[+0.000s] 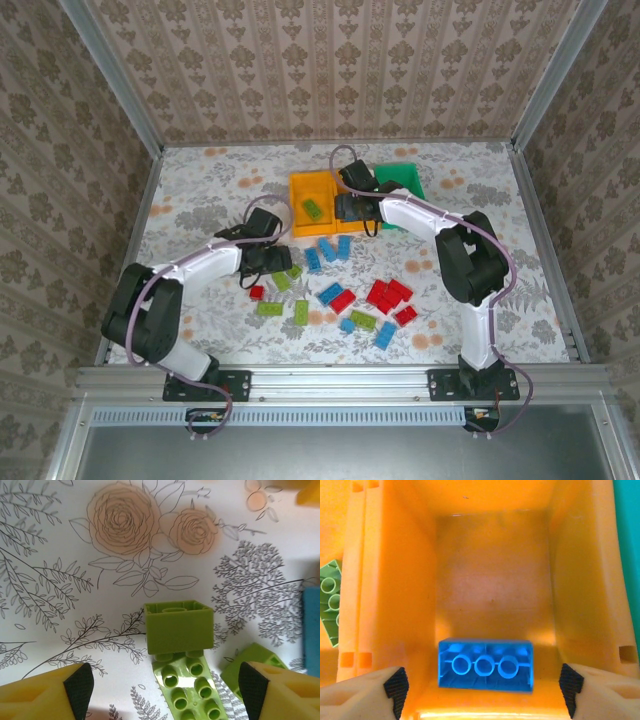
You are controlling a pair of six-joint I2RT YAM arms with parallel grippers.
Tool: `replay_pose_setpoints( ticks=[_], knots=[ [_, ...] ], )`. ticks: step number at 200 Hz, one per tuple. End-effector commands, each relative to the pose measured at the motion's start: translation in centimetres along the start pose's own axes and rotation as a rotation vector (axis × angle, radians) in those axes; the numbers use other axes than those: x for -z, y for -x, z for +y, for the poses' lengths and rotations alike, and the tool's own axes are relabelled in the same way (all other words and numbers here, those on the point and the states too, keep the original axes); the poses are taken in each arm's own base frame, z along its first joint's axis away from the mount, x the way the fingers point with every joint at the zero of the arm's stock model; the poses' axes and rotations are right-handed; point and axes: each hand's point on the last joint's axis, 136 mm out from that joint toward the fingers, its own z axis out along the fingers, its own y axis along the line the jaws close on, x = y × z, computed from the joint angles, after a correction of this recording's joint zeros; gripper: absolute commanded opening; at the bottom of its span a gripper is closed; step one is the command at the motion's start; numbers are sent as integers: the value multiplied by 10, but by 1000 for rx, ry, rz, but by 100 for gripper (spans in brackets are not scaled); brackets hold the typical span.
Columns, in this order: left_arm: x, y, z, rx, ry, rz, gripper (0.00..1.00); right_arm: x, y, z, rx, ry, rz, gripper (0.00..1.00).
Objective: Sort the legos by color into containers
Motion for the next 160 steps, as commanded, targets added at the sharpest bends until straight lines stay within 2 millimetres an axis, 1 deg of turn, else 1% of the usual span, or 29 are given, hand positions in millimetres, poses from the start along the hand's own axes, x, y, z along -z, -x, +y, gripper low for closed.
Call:
replay_pose_setpoints(
  ticks=[1,18,32,69,90,124,137,160],
  knots=[
    [-3,8,-1,32,2,4,77,10,-5,0,0,16,26,89],
    [-6,10,2,53,3,3,76,21,-5,0,-6,32,16,89],
    [-8,12,2,62,-8,0,76,32,-10,-1,-12,42,7,90],
    [-13,16,1,50,-5,7,72,59,-31,-14,-22,51,-7,90],
    [-17,18,0,45,-4,11,70,70,-49,-27,-26,35,10,90],
    [-21,20,-4,38,-10,13,64,81,-84,-57,-46,-31,34,90],
    [-22,22,-6,36,-22,12,60,84,-96,-66,-53,-49,45,91],
    [-23,23,-10,28,-34,19,48,87,-116,-82,-61,-87,69,90]
  ],
)
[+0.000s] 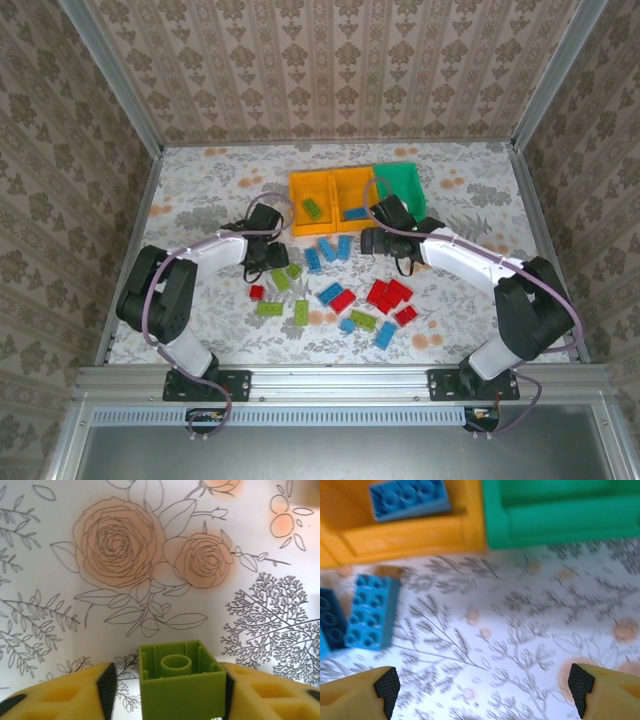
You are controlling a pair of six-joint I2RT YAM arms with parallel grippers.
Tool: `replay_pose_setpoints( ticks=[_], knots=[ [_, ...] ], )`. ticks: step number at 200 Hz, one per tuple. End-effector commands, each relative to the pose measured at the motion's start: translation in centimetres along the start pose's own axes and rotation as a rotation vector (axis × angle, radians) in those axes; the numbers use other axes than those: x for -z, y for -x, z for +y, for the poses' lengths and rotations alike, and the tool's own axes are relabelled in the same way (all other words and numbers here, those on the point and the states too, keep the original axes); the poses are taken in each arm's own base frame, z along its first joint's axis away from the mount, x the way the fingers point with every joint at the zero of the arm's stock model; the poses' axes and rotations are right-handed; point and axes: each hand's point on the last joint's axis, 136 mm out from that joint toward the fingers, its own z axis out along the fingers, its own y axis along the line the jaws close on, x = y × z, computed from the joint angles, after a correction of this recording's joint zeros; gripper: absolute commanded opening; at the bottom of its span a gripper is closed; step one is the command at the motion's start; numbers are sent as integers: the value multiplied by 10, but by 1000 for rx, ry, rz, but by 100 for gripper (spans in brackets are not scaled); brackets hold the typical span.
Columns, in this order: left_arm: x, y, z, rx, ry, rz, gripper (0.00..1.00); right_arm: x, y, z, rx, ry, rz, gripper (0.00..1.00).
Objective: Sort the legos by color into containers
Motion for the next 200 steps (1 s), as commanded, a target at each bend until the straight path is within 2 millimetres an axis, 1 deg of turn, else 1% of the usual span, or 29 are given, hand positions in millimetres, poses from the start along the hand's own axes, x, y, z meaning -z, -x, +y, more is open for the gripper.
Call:
replay_pose_setpoints(
  ticks=[1,24,43,47,65,93,110,135,154,170,190,200],
  knots=[
    [0,9,-9,-11,-29,-5,47,7,-18,-20,-26,-62,14,91],
    [2,11,-10,-11,-37,-15,36,11,-34,-35,-45,-92,21,91],
    [10,18,-14,-19,-49,-37,33,10,-46,-42,-57,-100,38,91],
    [12,19,-15,-21,-51,-44,32,16,-44,-41,-67,-86,21,91],
    [24,30,-21,-34,-63,-75,30,17,-53,-45,-81,-85,37,91],
    [49,55,-38,-65,-100,-147,30,18,-64,-47,-104,-68,52,91],
    [64,76,-53,-90,-131,-194,31,19,-70,-48,-121,-55,56,91],
    [76,100,-78,-136,-171,-235,31,18,-80,-47,-154,-36,84,91],
    [79,117,-96,-174,-193,-270,31,16,-89,-50,-203,-49,108,91],
    [78,130,-109,-197,-214,-292,31,14,-94,-48,-249,-40,131,90],
    [70,143,-122,-215,-233,-298,31,10,-99,-42,-300,-18,161,90],
    [62,148,-127,-225,-237,-293,32,7,-101,-39,-315,-9,175,90]
  ],
)
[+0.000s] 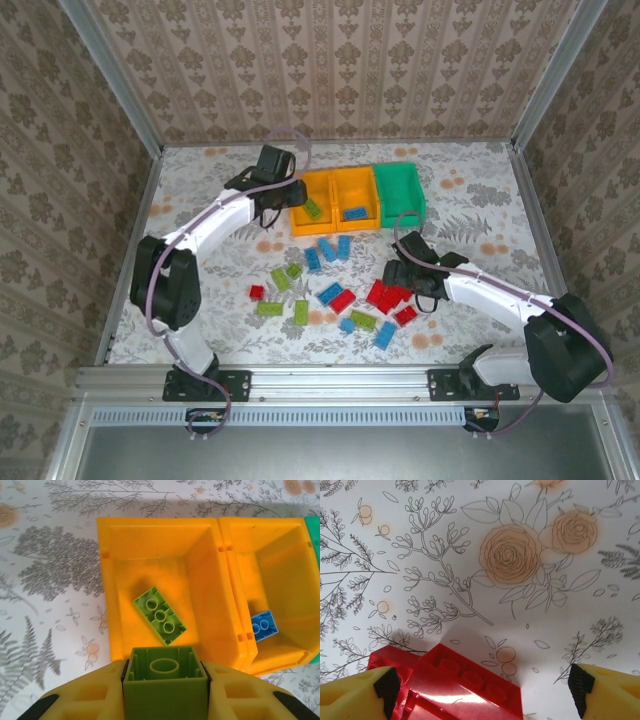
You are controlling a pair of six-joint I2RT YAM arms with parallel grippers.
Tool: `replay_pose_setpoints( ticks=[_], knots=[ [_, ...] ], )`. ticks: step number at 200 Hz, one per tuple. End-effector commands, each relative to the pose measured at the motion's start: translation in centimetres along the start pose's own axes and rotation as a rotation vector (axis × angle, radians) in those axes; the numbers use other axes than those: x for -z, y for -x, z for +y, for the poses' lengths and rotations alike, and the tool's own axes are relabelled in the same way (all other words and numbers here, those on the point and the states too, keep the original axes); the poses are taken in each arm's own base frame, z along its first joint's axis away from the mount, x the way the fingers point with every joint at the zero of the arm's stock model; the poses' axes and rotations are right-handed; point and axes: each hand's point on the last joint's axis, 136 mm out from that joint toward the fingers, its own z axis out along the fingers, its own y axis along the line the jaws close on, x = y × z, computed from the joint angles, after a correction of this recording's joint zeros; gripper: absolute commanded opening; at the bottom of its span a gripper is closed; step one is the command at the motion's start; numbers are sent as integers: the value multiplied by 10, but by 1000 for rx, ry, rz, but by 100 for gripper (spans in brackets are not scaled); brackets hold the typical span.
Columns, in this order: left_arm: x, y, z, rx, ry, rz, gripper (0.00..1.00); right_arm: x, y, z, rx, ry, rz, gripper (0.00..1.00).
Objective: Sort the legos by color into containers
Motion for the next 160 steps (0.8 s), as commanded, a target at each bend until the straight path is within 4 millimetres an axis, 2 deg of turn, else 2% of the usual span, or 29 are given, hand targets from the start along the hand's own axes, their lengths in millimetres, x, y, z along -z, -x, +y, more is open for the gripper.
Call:
replay_pose_setpoints(
  ticks=[1,28,60,118,131,149,160],
  knots=[
    [-21,2,-8,-57,-21,26,32,-6,-14,5,-82,23,64,90],
    [-41,4,-14,-60,-35,48,33,-12,-17,7,-92,13,85,90],
    [-52,5,-15,-57,-36,56,36,-13,-22,7,-114,9,107,90],
    [-59,5,-9,-93,3,46,47,-14,-27,5,-178,-4,128,90],
    [-60,4,-9,-99,0,49,53,-15,-28,6,-189,-5,136,90],
    [-59,3,-11,-107,-8,48,55,-15,-29,8,-207,-1,142,87],
    [-58,2,-12,-110,-13,48,62,-15,-29,8,-218,-1,143,85]
  ],
)
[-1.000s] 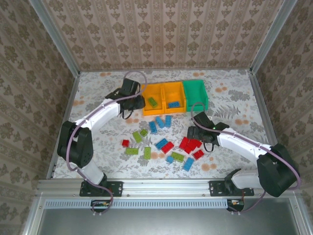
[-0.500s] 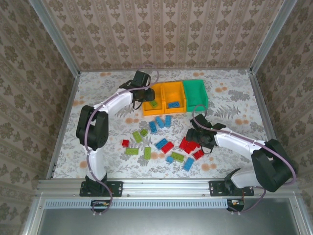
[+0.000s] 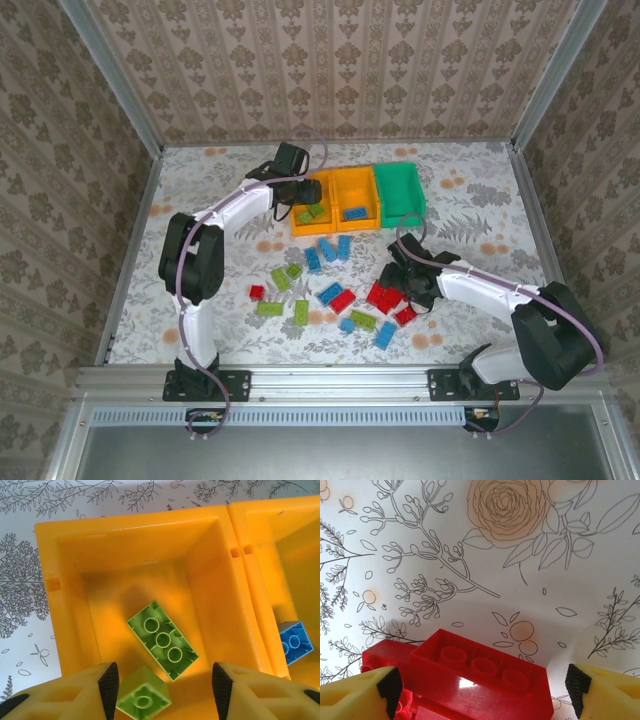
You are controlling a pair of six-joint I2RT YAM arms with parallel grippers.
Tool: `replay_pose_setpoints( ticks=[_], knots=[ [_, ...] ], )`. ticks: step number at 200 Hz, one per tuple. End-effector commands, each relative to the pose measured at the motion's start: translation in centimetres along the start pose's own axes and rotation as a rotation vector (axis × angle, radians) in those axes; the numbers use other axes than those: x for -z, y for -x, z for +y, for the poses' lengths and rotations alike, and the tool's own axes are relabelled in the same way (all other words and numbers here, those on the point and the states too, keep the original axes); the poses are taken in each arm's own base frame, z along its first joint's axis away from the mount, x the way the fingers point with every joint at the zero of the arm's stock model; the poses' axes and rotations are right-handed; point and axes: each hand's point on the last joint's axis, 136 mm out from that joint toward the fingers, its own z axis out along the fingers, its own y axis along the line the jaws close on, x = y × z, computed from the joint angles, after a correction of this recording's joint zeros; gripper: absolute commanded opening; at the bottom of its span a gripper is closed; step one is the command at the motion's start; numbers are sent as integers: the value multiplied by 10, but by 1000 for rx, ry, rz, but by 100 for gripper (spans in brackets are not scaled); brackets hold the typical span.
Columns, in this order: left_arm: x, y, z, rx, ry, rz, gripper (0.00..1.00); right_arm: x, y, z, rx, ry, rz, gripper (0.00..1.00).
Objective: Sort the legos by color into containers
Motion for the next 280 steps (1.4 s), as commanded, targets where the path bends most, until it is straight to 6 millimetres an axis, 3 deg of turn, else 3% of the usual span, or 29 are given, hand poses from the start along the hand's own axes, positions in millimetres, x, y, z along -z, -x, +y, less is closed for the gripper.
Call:
replay_pose_setpoints(
  ticks=[1,22,53,99,140,183,206,217,241,280],
  knots=[
    [0,4,-6,-36,-10,-18,62,-1,-5,1,-45,-5,26,84],
    [7,4,-7,-35,-15,-29,77,-9,-9,-3,-55,-39,47,78],
    [18,-1,-5,-35,-9,-42,86,-14,-9,0,-57,-64,70,68],
    [42,-15,12,-46,46,-54,89,2,12,3,-31,-116,7,56],
    [57,-45,36,-14,106,-14,89,32,65,24,57,-136,-108,58],
    [66,-110,82,115,211,123,89,44,142,36,73,-116,-248,62],
    [74,-141,93,161,231,155,89,36,172,40,80,-120,-248,64],
    [80,-147,108,202,261,150,89,30,185,46,95,-111,-247,66],
    [91,-164,116,215,300,178,89,17,211,58,134,-106,-241,66],
    [102,-199,123,254,316,251,89,-8,233,65,118,-105,-197,67]
  ],
)
